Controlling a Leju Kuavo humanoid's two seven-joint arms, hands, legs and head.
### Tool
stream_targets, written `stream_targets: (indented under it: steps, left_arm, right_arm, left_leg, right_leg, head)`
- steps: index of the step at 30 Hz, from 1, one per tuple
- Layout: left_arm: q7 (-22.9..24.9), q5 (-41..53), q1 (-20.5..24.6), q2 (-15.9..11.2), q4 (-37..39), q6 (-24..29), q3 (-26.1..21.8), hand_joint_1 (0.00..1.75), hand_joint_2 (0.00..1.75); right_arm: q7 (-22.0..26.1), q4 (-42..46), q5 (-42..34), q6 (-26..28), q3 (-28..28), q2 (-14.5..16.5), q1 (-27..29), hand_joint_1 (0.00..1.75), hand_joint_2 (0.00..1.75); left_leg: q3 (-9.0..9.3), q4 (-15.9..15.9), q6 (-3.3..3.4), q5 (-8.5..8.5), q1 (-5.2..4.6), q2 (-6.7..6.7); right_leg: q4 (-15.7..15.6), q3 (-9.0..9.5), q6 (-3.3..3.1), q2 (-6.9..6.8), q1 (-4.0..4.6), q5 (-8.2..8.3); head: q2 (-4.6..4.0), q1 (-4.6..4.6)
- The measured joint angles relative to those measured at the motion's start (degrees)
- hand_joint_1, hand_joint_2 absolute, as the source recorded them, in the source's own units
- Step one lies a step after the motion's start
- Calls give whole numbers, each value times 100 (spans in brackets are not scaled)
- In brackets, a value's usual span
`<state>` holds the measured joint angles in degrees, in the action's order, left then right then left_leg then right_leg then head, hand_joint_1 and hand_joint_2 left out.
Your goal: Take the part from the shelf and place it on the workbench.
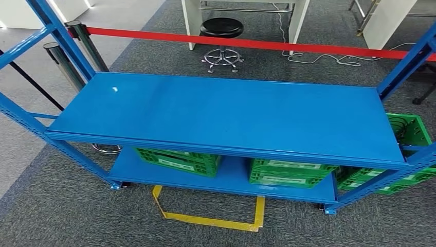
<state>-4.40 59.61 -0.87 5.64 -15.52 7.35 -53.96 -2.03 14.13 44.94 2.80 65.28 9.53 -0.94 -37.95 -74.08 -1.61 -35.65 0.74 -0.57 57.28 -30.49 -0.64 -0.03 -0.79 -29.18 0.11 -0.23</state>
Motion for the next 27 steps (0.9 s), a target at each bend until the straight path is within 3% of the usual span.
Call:
stream_targets:
  steps: [1, 2, 4, 5, 7, 9, 11, 13, 14, 15, 16, 19, 21, 23, 25, 27]
  left_arm:
    - [4, -115, -45, -12, 0, -15, 95, 0, 131]
    - [9, -234, -89, -26, 0, -28, 194, 0, 175]
    - [22, -461, -159, -47, 0, -54, 391, 0, 175]
    - [32, -581, -185, -54, 0, -69, 496, 0, 175]
    - [59, -819, -236, -66, 0, -101, 705, 0, 175]
    - [84, -1061, -283, -81, -1, -128, 914, 0, 87]
    - [95, -1295, -295, -106, -17, -150, 1120, 0, 87]
    - [99, -1523, -287, -133, -60, -174, 1322, 0, 175]
    - [103, -1640, -280, -143, -91, -192, 1425, 0, 175]
    - [107, -1750, -270, -151, -131, -207, 1525, 0, 175]
    - [111, -1864, -256, -158, -179, -222, 1627, 0, 175]
    - [129, -2206, -197, -177, -347, -257, 1931, 0, 175]
    - [154, -2426, -161, -198, -429, -287, 2126, 0, 175]
    - [181, -2661, -151, -226, -485, -319, 2331, 0, 87]
    - [199, -2917, -185, -257, -515, -348, 2552, 0, 0]
    - [210, -3157, -261, -279, -519, -375, 2761, 0, 0]
  right_arm:
    - [3, 45, -86, -8, -118, -15, -2, 0, 0]
    - [5, 92, -175, -14, -242, -27, -5, 0, 0]
    - [13, 184, -347, -28, -485, -54, -9, 0, 0]
    - [18, 226, -434, -32, -607, -72, -12, 0, 0]
    - [26, 296, -611, -39, -857, -110, -11, 0, 0]
    - [31, 342, -796, -45, -1115, -149, 12, 0, 0]
    - [36, 363, -974, -51, -1362, -189, 53, 0, 0]
    - [44, 366, -1148, -58, -1601, -222, 125, 0, 0]
    - [48, 364, -1233, -64, -1719, -233, 180, 0, 0]
    - [51, 361, -1318, -70, -1836, -242, 242, 0, 0]
    - [52, 354, -1405, -76, -1955, -251, 309, 0, 0]
    - [63, 327, -1661, -101, -2314, -301, 470, 0, 0]
    - [73, 316, -1824, -114, -2547, -329, 540, 0, 0]
    - [81, 310, -2004, -124, -2796, -356, 611, 0, 0]
    - [90, 320, -2195, -133, -3065, -395, 654, 0, 87]
    - [101, 359, -2374, -141, -3316, -432, 646, 0, 175]
  left_leg:
    - [88, 170, -5, 143, 13, 1]
    - [267, 537, -5, 359, 25, 2]
    - [623, 1282, 16, 645, 26, 0]
    - [717, 1501, 38, 698, 17, -1]
    - [730, 1588, 108, 691, -11, -2]
    - [724, 1610, 196, 719, -7, 13]
    - [714, 1640, 276, 749, 4, 32]
    - [690, 1638, 311, 756, -15, 44]
    - [684, 1637, 316, 758, -27, 48]
    - [682, 1636, 319, 760, -37, 49]
    - [685, 1635, 320, 760, -44, 48]
    - [701, 1621, 293, 745, -64, 44]
    - [689, 1611, 237, 739, -82, 47]
    - [682, 1617, 174, 751, -82, 47]
    - [638, 1481, 112, 638, -69, 45]
    - [414, 922, 52, 285, -46, 44]
  right_leg:
    - [2, 8, 5, 3, -2, -3]
    - [5, 21, 16, 5, -5, -9]
    - [21, 32, 70, 7, 5, -29]
    - [28, 28, 107, 4, 13, -34]
    - [26, 14, 181, 2, 17, -26]
    - [56, -27, 245, 2, -1, -66]
    - [448, -230, 282, 4, -7, -320]
    - [1237, -606, 296, 5, -5, -688]
    - [1564, -767, 297, 5, -5, -791]
    - [1697, -837, 292, 5, -3, -780]
    - [1594, -792, 279, 4, 0, -658]
    - [450, -232, 212, 0, 14, -125]
    - [64, -30, 173, 5, 30, -45]
    - [39, -11, 132, 10, 38, -30]
    - [9, -7, 70, -6, 20, 2]
    - [-10, -8, 22, -21, 6, 19]
  head:
    - [0, 0]
    - [0, -1]
    - [0, 0]
    - [0, 4]
    - [0, 5]
    - [0, 7]
    - [0, 24]
    - [0, 37]
    - [0, 36]
    - [0, 36]
    - [0, 37]
    - [0, 39]
    - [0, 31]
    - [0, 27]
    - [0, 13]
    - [0, -14]
